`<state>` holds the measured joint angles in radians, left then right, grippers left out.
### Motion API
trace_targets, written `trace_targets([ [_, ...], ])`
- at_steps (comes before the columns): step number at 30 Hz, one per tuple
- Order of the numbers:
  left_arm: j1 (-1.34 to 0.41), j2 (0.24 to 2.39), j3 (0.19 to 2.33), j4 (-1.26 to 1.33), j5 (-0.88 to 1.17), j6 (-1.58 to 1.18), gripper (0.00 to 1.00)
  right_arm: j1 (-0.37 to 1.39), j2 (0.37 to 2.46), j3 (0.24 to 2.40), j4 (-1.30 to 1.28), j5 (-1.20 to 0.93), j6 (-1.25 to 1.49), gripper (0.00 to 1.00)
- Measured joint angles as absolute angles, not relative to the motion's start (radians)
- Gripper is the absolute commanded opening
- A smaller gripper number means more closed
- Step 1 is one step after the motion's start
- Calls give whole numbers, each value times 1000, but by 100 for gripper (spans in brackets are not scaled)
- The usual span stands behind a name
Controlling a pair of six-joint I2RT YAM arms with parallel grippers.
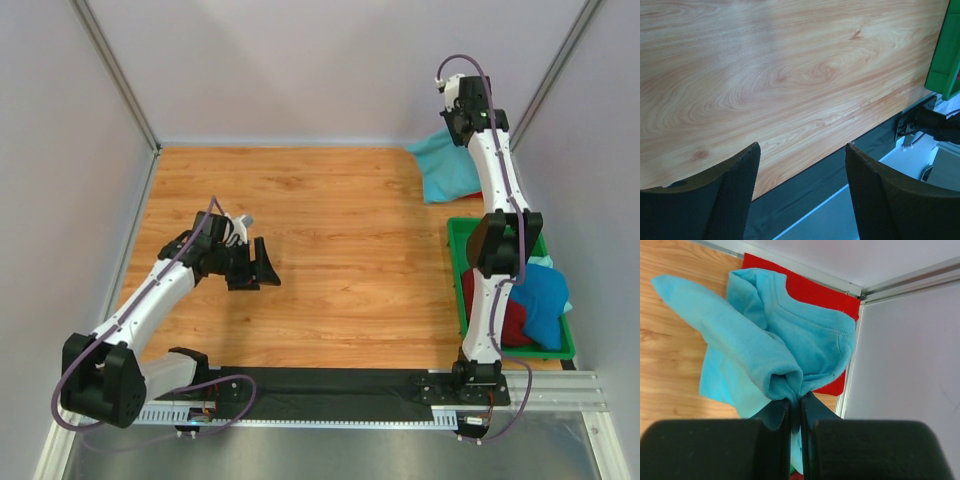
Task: Fold and stack the t-shirts
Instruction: Neatly place the folded tshirt to the corner
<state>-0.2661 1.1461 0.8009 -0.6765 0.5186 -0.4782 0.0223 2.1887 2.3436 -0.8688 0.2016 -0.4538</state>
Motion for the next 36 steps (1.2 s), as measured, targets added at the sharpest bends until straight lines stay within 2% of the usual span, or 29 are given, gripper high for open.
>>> trace_targets([
  [12,-279,1229,801,-678,515,-488,75,-116,2374,2412,-728,195,-443,0],
  [26,-308,1319,801,-680,514,-488,75,-155,2562,2505,-535,211,-454,0],
  [36,-328,1364,809,-684,510,-490,75,-186,2603,2511,-451,209,-463,0],
])
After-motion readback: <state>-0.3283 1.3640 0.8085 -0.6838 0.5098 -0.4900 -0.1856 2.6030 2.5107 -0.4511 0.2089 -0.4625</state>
